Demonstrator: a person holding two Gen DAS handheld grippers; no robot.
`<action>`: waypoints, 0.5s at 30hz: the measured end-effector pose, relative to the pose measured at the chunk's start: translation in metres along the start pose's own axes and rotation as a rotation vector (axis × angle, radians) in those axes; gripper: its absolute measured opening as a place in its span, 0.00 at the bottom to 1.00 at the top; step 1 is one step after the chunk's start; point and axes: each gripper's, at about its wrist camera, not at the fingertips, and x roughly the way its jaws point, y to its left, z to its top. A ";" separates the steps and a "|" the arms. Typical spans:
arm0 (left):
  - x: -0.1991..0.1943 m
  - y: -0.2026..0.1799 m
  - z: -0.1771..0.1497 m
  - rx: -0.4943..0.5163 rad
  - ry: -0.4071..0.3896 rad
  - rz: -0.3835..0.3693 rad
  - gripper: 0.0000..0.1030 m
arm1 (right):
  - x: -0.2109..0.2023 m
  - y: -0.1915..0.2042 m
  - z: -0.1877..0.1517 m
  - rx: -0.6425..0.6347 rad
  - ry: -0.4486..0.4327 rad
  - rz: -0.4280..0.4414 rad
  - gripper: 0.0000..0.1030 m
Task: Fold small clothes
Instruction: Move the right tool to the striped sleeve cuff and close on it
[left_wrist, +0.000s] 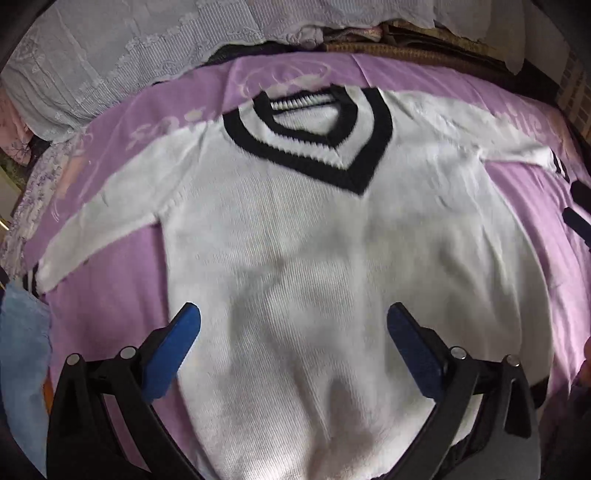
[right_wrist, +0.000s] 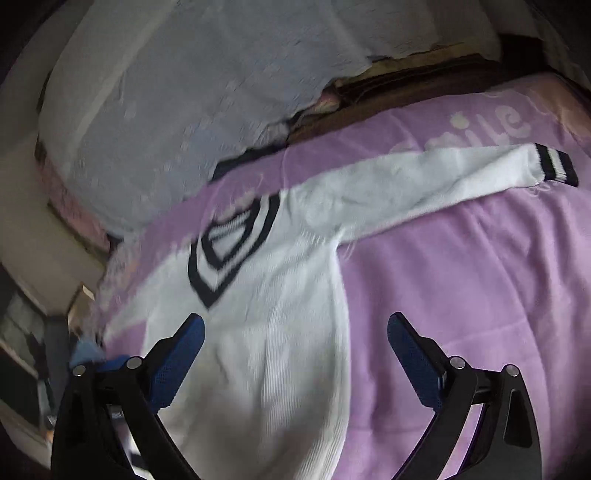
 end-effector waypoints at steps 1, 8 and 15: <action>-0.005 -0.004 0.013 0.001 -0.017 -0.005 0.96 | -0.003 -0.015 0.020 0.070 -0.039 -0.001 0.97; 0.011 -0.073 0.083 0.033 -0.032 -0.033 0.96 | -0.009 -0.140 0.056 0.547 -0.204 -0.057 0.90; 0.067 -0.122 0.134 -0.090 0.040 -0.087 0.96 | 0.016 -0.188 0.060 0.764 -0.255 -0.022 0.66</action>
